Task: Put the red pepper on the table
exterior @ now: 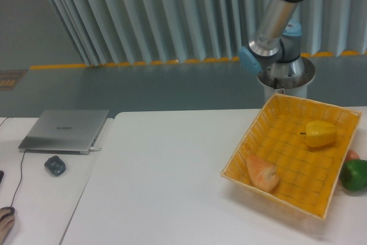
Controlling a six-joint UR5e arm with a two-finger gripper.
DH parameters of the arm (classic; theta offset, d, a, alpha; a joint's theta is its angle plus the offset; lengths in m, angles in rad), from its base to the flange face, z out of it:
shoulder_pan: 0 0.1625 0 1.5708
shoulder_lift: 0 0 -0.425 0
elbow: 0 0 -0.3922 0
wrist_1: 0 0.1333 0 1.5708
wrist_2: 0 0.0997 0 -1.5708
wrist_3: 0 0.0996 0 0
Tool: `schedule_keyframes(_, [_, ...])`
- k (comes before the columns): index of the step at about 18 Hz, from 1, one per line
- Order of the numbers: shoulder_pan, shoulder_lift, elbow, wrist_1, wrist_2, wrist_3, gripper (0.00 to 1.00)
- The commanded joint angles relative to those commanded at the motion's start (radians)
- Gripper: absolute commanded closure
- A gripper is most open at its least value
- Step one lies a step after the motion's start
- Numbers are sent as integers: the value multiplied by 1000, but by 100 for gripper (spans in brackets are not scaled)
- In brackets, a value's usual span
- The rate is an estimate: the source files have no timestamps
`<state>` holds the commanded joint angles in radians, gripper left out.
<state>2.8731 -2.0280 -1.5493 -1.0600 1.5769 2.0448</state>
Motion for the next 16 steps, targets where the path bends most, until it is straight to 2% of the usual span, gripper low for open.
schedule_keyframes(4, [3,14,12,-6,0,9,0])
schedule_keyframes(7, [-2,52,12,-17,-2,9,0])
schedule_keyframes(10, [-29,100,12,-87,2,6,0])
schedule_keyframes(16, [-90,179,5,-144,-41,12,0])
